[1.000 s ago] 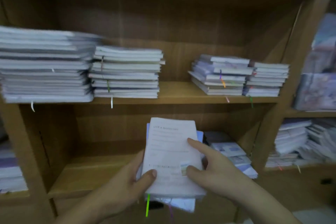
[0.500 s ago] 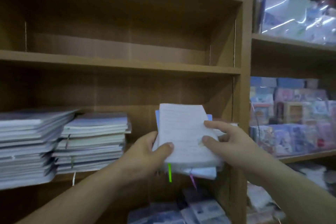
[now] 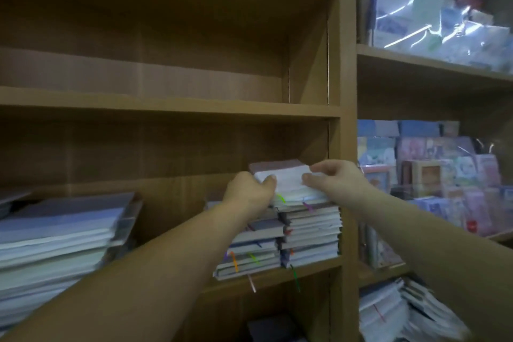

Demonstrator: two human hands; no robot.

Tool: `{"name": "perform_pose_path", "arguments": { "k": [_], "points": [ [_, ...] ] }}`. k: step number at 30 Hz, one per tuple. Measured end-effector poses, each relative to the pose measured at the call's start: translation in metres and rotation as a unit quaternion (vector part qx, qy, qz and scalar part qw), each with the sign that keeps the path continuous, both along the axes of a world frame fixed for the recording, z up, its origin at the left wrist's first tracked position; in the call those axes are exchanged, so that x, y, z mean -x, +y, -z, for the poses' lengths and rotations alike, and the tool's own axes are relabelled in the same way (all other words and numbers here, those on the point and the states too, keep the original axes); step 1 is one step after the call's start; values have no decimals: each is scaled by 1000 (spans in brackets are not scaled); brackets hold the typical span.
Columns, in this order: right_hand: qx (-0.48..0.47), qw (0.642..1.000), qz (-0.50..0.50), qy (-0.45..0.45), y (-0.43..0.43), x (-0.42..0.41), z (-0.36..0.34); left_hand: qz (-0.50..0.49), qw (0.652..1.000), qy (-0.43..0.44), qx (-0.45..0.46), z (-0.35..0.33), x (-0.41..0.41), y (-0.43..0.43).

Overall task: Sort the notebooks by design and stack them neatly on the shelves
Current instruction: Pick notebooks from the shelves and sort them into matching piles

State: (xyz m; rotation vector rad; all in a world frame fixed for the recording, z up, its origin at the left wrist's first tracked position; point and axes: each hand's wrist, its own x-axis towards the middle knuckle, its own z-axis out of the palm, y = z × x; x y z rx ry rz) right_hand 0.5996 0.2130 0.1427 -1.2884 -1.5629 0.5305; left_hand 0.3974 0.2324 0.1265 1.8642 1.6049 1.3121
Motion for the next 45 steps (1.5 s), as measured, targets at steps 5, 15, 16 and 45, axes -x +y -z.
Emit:
{"name": "perform_pose_path", "arguments": {
  "k": [5, 15, 16, 45],
  "points": [
    [-44, 963, 25, -266, 7, -8, 19, 12, 982, 182, -56, 15, 2, 0],
    [-88, 872, 132, -464, 9, -2, 28, -54, 945, 308, -95, 23, -3, 3],
    [-87, 863, 149, -474, 10, 1, 29, -50, 941, 324, -83, 23, -5, 4],
    [194, 933, -109, -282, -20, 164, 388, -96, 961, 35, 259, 412, 191, -92]
  ]
}}
